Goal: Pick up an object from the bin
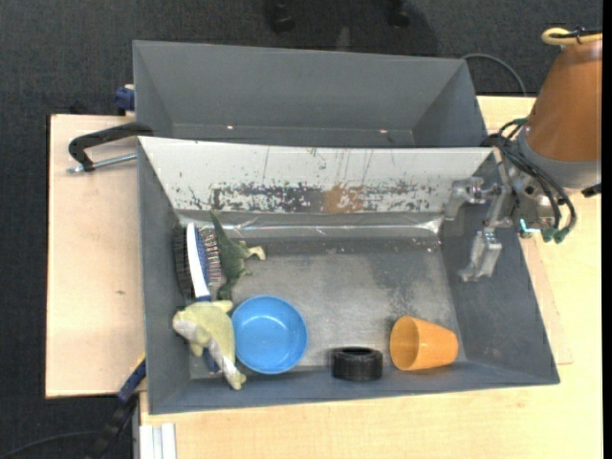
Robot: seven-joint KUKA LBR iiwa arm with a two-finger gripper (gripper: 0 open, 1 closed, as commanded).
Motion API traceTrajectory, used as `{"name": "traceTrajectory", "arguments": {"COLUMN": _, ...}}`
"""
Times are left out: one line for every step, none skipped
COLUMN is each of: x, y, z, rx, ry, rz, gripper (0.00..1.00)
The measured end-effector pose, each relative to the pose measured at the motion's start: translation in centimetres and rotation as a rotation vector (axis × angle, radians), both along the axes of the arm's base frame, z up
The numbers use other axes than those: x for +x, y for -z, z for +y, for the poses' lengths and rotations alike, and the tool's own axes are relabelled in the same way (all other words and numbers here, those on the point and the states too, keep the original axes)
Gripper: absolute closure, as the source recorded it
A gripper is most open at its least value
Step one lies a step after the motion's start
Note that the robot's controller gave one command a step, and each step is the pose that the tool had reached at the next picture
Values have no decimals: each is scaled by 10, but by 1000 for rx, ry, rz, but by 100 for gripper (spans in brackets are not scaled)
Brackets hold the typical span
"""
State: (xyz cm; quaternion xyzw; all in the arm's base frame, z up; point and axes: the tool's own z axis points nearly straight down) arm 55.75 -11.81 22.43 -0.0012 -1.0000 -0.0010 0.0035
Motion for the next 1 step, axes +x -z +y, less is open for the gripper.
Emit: {"name": "traceTrajectory", "arguments": {"x": -64, "y": 75, "z": 6, "rx": 1, "ry": 57, "rz": 4, "gripper": 0}}
